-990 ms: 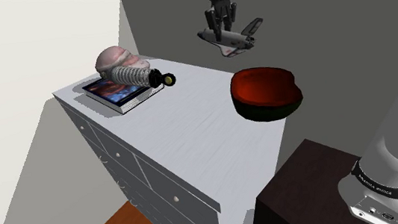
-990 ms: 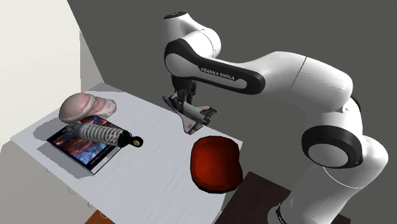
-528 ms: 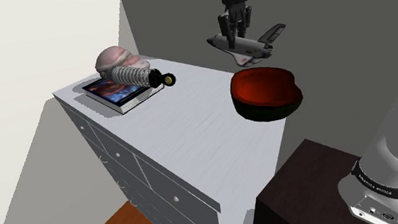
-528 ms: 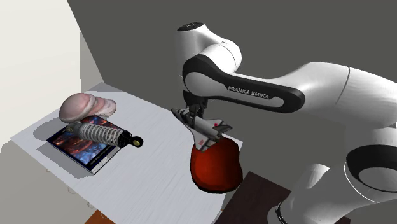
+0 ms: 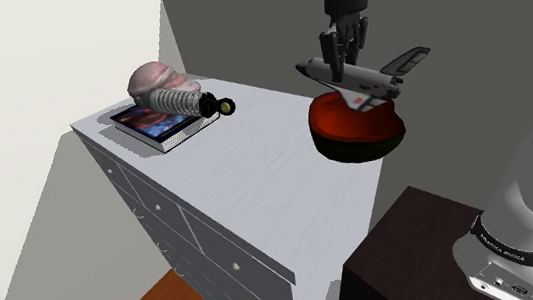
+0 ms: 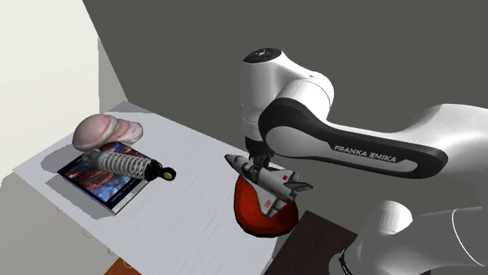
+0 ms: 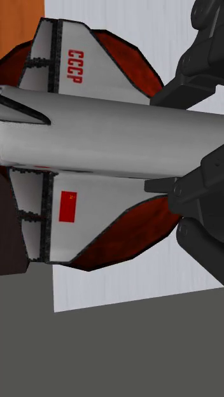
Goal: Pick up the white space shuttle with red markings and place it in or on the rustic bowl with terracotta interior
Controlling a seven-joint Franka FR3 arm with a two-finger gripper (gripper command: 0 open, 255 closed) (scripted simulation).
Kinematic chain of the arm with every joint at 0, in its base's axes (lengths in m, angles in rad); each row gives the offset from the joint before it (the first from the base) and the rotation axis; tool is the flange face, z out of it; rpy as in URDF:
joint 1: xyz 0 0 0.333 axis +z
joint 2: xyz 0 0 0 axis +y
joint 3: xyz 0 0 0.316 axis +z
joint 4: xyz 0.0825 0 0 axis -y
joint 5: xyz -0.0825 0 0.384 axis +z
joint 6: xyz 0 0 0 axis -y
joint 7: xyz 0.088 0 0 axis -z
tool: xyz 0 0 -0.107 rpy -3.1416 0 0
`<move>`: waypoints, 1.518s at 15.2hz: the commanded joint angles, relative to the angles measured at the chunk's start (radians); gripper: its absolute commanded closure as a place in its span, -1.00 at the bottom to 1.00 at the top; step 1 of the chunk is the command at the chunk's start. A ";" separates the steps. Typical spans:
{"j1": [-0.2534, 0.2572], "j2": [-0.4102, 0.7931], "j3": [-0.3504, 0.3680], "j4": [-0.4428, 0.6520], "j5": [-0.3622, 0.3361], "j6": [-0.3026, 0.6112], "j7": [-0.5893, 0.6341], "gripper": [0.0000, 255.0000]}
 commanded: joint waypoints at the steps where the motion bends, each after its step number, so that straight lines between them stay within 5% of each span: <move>1: 0.013 -0.075 0.013 -0.062 0.018 -0.011 0.020 1.00; 11: 0.018 -0.102 0.020 -0.215 0.026 0.115 0.014 1.00; 18: 0.018 -0.102 0.020 -0.215 0.026 0.115 0.014 1.00; 19: 0.018 -0.100 0.020 -0.214 0.026 0.116 0.014 -1.00; 23: 0.018 -0.099 0.020 -0.212 0.025 0.115 0.015 -1.00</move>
